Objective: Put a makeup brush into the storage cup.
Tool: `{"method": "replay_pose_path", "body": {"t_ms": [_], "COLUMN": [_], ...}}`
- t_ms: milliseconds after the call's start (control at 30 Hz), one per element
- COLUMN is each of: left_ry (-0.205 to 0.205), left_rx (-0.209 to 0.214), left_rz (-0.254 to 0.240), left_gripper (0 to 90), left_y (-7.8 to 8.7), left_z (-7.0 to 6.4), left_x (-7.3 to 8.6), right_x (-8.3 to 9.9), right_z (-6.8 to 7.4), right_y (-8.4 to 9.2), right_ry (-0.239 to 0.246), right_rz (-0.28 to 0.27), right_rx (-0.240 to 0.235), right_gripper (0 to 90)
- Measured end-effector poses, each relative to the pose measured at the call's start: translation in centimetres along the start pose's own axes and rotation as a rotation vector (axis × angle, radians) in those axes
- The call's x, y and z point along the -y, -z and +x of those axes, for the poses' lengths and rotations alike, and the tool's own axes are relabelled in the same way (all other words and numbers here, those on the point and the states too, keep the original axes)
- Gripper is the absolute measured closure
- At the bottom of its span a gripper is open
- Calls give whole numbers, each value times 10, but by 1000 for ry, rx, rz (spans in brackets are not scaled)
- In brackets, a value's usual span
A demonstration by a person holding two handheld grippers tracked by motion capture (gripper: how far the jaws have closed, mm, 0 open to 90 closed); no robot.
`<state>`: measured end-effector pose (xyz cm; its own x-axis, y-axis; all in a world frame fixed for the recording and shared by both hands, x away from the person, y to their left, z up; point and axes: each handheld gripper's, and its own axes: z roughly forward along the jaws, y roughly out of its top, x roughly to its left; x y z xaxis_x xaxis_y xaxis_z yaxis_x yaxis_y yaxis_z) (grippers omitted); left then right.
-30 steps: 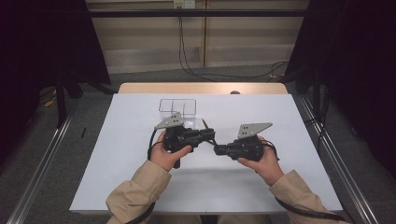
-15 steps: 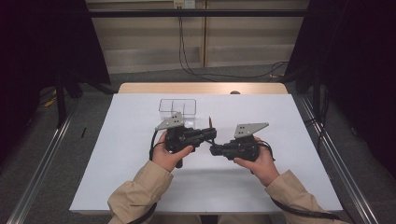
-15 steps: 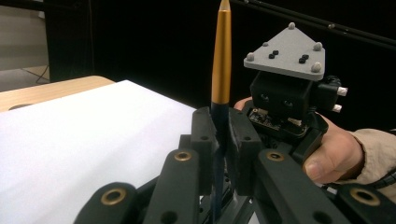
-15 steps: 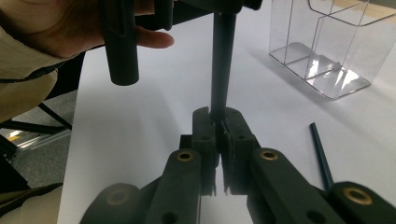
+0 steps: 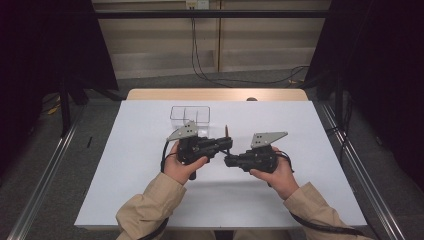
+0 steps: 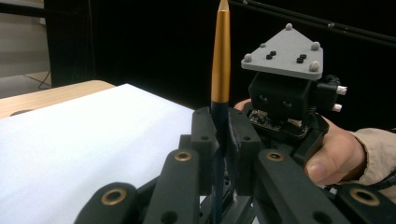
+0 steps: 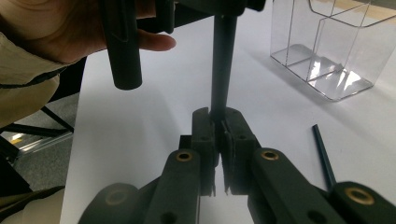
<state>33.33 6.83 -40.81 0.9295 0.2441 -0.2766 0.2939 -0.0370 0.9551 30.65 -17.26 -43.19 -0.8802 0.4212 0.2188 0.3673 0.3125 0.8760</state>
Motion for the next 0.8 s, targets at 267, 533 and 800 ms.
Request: {"method": "replay_pose_path", "body": {"t_ms": [267,533,800], "left_ry": [-18,-24,-28], "left_rx": [-2,-14,-18], "left_rz": [6,2,5], "left_gripper": [829,829,829], "left_y": [2,6,7], "left_z": [0,1,1], "left_x": [-1,-4,-4], "right_x": [-1,0,2], "right_z": [0,-2,-7], "right_y": [1,7,18], "right_ry": [-4,-13,-34], "right_rz": [-13,-37,-77], "right_rx": [1,15,26], "right_gripper": [797,605,394]}}
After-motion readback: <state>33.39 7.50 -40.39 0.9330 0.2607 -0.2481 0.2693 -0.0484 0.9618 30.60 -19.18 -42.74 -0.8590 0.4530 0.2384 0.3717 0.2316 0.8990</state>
